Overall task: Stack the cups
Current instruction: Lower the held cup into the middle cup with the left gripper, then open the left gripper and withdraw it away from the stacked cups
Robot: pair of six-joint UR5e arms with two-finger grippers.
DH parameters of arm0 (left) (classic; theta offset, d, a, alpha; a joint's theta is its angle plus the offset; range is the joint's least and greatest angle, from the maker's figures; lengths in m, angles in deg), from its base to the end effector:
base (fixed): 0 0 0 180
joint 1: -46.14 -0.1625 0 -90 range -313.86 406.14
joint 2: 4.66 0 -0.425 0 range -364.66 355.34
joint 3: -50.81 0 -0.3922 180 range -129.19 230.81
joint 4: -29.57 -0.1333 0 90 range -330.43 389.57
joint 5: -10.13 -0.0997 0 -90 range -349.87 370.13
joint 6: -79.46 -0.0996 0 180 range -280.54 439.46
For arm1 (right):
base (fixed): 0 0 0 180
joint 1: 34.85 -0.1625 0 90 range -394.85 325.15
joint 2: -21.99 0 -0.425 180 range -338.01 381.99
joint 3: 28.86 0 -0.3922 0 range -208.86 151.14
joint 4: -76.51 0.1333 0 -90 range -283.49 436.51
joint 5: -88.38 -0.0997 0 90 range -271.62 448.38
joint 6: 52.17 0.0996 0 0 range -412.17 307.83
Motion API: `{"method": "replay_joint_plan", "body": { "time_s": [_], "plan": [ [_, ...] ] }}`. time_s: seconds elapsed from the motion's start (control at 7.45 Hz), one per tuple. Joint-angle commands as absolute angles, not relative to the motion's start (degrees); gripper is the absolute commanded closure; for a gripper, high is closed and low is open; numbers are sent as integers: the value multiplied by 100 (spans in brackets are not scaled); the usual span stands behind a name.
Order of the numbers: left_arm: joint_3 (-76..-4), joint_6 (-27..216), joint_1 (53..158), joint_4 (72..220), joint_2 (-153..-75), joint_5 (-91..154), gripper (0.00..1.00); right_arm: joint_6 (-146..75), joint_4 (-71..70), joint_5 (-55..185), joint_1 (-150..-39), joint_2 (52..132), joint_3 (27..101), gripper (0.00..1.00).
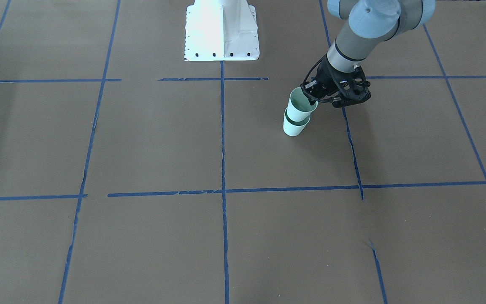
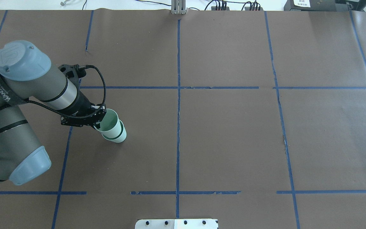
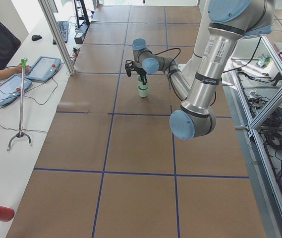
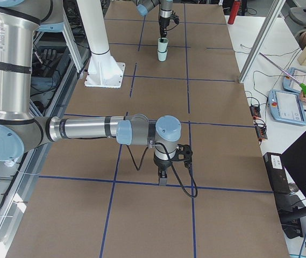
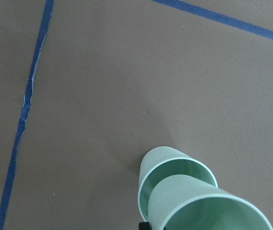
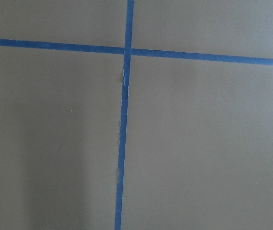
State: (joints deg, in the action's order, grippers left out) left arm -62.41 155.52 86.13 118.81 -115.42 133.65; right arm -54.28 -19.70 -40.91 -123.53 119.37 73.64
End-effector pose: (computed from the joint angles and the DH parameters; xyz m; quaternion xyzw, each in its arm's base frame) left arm 0.3806 -0.4214 0.2798 -0.0790 0.4359 -0.0972 0.8913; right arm 0.0602 -0.4358 0.6279 -0.0066 -0.3362 -0.0250 0.9414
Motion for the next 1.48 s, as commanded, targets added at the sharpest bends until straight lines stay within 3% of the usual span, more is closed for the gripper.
{"method": "replay_joint_plan", "body": {
  "time_s": [0.0, 0.27, 0.54, 1.34],
  "plan": [
    [-6282, 15548, 8631, 11983, -11514, 13362, 0, -5428, -1973, -4091, -12353, 11937, 7362, 0],
    [-6318, 15139, 8744, 11983, -11487, 13353, 0, -5428, -1964, -4091, -12353, 11937, 7362, 0],
    [-6327, 13946, 9585, 11931, -11321, 13397, 0, -5428, -1973, -4091, -12353, 11937, 7362, 0],
    [-5871, 10215, 12063, 11948, -9583, 13863, 0, -5428, -1973, -4091, -12353, 11937, 7362, 0]
  ]
}}
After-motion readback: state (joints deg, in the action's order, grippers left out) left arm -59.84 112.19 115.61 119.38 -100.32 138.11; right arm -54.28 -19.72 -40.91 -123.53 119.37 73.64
